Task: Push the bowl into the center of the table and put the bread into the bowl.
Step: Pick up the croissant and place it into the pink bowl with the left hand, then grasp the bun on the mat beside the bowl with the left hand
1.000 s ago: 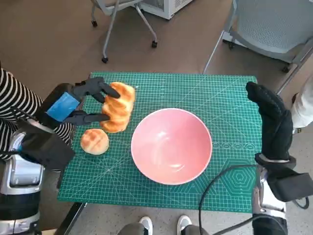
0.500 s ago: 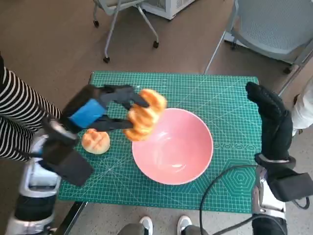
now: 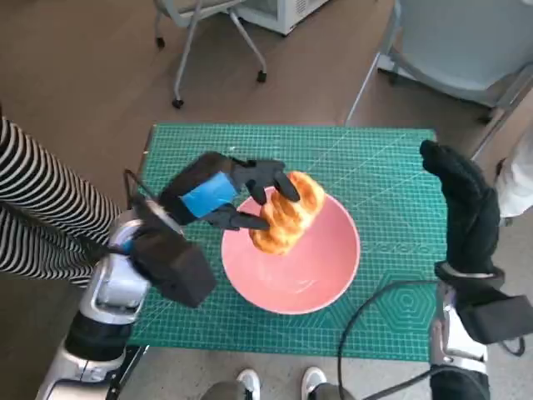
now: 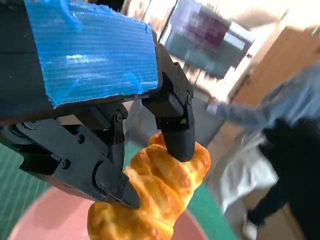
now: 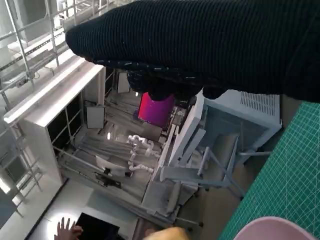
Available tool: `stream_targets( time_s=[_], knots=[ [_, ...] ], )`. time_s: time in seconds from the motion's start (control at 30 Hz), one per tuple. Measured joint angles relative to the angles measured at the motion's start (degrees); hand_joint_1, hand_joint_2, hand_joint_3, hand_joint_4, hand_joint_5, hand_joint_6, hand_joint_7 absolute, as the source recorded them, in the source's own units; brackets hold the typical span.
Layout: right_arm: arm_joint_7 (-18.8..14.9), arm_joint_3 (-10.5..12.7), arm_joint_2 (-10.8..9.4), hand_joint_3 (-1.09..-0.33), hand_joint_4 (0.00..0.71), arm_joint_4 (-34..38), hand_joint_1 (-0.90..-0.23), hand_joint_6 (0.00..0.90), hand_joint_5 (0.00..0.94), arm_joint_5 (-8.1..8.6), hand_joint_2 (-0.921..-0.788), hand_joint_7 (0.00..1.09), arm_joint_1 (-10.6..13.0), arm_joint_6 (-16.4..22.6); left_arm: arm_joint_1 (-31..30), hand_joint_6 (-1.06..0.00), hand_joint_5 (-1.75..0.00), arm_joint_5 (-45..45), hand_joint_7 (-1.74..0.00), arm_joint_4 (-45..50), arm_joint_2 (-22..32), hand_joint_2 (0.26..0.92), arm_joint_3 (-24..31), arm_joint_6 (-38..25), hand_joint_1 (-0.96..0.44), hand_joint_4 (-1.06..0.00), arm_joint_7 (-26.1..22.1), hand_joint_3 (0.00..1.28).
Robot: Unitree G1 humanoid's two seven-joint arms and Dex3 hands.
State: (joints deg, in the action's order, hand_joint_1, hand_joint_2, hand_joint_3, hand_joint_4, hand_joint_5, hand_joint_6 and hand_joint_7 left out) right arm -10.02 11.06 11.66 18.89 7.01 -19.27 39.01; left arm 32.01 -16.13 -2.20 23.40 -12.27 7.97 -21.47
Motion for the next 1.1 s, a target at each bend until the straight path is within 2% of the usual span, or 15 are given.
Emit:
stream_targets(
  time_s=[0.03, 0.07, 0.1, 0.17, 0.2, 0.27, 0.3, 0.4, 0.5, 0.6, 0.87, 1.1],
  knots=[
    [0.0, 0.0, 0.0, -0.794, 0.142, 0.0, -0.7, 0.086, 0.001, 0.0, -0.921, 0.45, 0.0, 0.0, 0.3, -0.62, -1.01, -0.3, -1.19, -1.1, -0.2, 0.909, -0.5, 0.1, 0.0, -0.8, 0.0, 0.04],
    [0.0, 0.0, 0.0, -0.794, 0.143, 0.0, -0.699, 0.086, 0.001, 0.0, -0.921, 0.45, 0.0, 0.0, 0.6, -0.53, -0.81, -0.7, -0.98, -2.0, -0.3, 0.894, -0.8, 0.2, 0.02, -0.68, -0.1, 0.05],
    [0.0, 0.0, 0.0, -0.794, 0.143, 0.0, -0.698, 0.086, 0.001, 0.0, -0.921, 0.45, 0.0, 0.0, 0.9, -0.51, -0.59, -1.1, -0.76, -3.1, -0.5, 0.889, -1.2, 0.5, 0.04, -0.65, -0.1, 0.05],
    [0.0, 0.1, 0.0, -0.794, 0.143, 0.0, -0.697, 0.087, 0.001, 0.0, -0.921, 0.45, 0.0, 0.0, 1.3, -0.45, -0.32, -1.3, -0.47, -5.3, -0.7, 0.879, -1.7, 1.2, 0.03, -0.56, -0.3, 0.03],
    [0.0, 0.1, 0.0, -0.794, 0.143, 0.0, -0.696, 0.087, 0.001, -0.01, -0.921, 0.45, 0.0, 0.0, 1.5, -0.41, -0.2, -1.3, -0.34, -6.2, -0.8, 0.865, -1.9, 1.6, 0.01, -0.47, -0.5, 0.02],
    [0.0, 0.1, 0.1, -0.794, 0.143, 0.0, -0.695, 0.087, 0.001, -0.01, -0.921, 0.45, 0.0, 0.0, 1.8, -0.37, -0.1, -1.3, -0.21, -8.1, -0.8, 0.854, -2.2, 2.3, -0.02, -0.4, -1.1, 0.01],
    [0.0, 0.1, 0.1, -0.794, 0.143, 0.0, -0.696, 0.087, 0.001, -0.01, -0.921, 0.45, 0.0, 0.0, 1.8, -0.33, -0.07, -1.3, -0.15, -8.9, -0.8, 0.839, -2.3, 2.5, -0.07, -0.31, -1.4, 0.01],
    [0.0, 0.2, 0.2, -0.793, 0.144, 0.0, -0.698, 0.087, 0.001, -0.01, -0.921, 0.45, 0.0, 0.0, 2.1, -0.28, -0.02, -1.1, -0.07, -10.8, -0.6, 0.821, -2.6, 3.5, -0.17, -0.18, -3.1, 0.0],
    [0.0, 0.2, 0.2, -0.793, 0.146, 0.0, -0.699, 0.087, 0.002, -0.01, -0.921, 0.45, 0.0, 0.0, 2.3, -0.26, -0.01, -0.7, -0.04, -11.9, 0.0, 0.822, -2.6, 4.5, -0.26, -0.11, -5.2, 0.01],
    [0.0, 0.3, 0.2, -0.793, 0.149, 0.0, -0.699, 0.088, 0.004, -0.02, -0.921, 0.45, 0.0, 0.0, 2.3, -0.24, 0.0, 0.3, -0.02, -12.0, 1.0, 0.853, -2.4, 5.1, -0.37, -0.07, -7.0, 0.02],
    [0.4, 0.3, 0.1, -0.793, 0.152, -0.1, -0.699, 0.09, 0.004, -0.11, -0.921, 0.45, 0.0, 0.0, 2.1, -0.24, 0.0, 1.6, -0.01, -9.1, 4.6, 0.912, 0.8, 6.7, -0.52, -0.06, -8.8, 0.03],
    [0.6, 0.3, 0.1, -0.793, 0.154, -0.2, -0.699, 0.09, 0.004, -0.12, -0.921, 0.45, 0.1, 0.0, 0.0, -0.27, -0.01, 4.0, -0.03, -1.9, 10.2, 0.913, 6.9, 5.9, -0.54, -0.08, -10.1, 0.02]
  ],
)
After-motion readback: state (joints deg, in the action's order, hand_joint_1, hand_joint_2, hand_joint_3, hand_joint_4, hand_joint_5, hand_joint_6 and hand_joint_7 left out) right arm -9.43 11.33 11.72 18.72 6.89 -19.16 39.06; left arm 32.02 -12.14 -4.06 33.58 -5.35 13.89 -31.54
